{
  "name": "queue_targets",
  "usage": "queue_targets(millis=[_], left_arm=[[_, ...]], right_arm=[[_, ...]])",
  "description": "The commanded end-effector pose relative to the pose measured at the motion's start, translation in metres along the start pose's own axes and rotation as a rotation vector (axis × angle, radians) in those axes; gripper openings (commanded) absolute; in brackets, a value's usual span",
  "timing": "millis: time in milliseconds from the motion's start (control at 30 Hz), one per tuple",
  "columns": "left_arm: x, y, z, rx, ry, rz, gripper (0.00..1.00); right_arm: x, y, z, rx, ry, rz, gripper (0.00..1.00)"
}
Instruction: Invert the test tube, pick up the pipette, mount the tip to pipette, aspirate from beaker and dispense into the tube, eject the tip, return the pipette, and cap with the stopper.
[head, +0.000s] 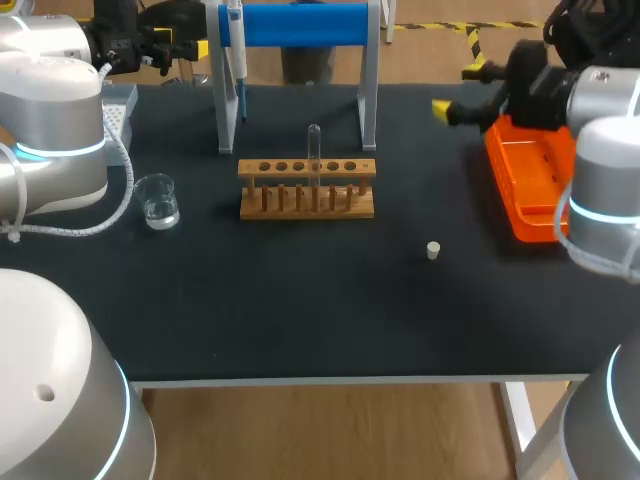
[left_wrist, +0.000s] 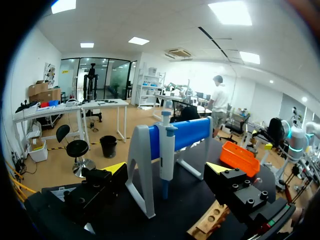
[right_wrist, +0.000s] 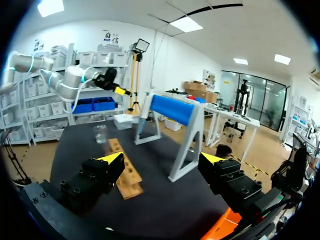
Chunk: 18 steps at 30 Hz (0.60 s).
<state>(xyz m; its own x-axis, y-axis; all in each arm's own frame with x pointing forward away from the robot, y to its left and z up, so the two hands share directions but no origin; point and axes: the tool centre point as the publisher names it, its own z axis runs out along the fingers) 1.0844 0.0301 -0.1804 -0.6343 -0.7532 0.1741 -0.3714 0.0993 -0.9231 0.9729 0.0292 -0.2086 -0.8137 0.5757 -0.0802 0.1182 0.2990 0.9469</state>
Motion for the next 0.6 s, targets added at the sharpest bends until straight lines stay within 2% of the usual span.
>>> queue_targets(millis=[33, 200, 333, 467, 600], left_arm=[[0.000, 0.001, 0.000, 0.001, 0.000, 0.000, 1.00], [0.000, 0.001, 0.000, 0.001, 0.000, 0.000, 1.00], [0.000, 0.001, 0.000, 0.001, 0.000, 0.000, 1.00], [0.000, 0.001, 0.000, 0.001, 0.000, 0.000, 1.00], [0.000, 0.001, 0.000, 0.001, 0.000, 0.000, 1.00]], right_arm=[[0.036, -0.011, -0.009, -0.024, 0.024, -0.003, 1.00], [0.075, -0.022, -0.003, -0.033, 0.075, -0.045, 1.00], [0.097, -0.027, -0.002, -0.038, 0.093, -0.056, 1.00], [0.114, -0.030, -0.002, -0.037, 0.107, -0.087, 1.00], [0.114, -0.030, -0.002, -0.037, 0.107, -0.087, 1.00]])
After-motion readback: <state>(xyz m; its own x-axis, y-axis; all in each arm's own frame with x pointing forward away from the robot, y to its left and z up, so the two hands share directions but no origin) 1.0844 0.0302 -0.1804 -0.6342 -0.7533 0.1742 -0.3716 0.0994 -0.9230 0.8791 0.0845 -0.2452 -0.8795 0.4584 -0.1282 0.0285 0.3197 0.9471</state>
